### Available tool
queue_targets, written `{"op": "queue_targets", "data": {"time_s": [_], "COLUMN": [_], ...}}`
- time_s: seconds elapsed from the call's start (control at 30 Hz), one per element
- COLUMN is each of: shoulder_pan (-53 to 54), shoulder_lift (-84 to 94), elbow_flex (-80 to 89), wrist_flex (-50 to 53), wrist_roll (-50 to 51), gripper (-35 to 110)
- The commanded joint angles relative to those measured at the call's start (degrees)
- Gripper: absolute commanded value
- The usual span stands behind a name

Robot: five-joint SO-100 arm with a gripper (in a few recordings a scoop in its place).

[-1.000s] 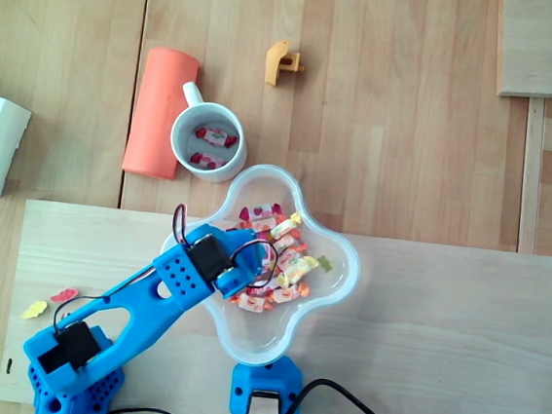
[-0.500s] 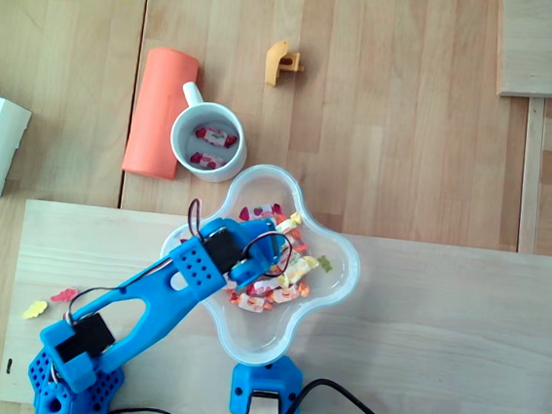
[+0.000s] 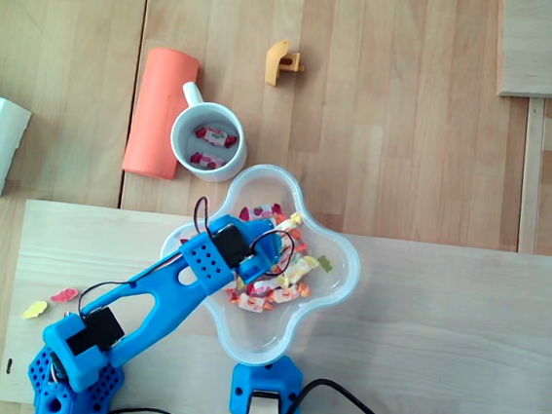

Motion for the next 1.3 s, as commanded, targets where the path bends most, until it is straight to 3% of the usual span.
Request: {"op": "queue_targets", "data": {"time_s": [0.0,1.27], "shoulder_pan": [1.23,4.83], "shoulder_lift": [1.58,-1.41], "elbow_flex": [-1.93,-2.02], "wrist_flex": [0.09,0.09], "wrist_roll": [0.18,0.18], "gripper": [20,19]}}
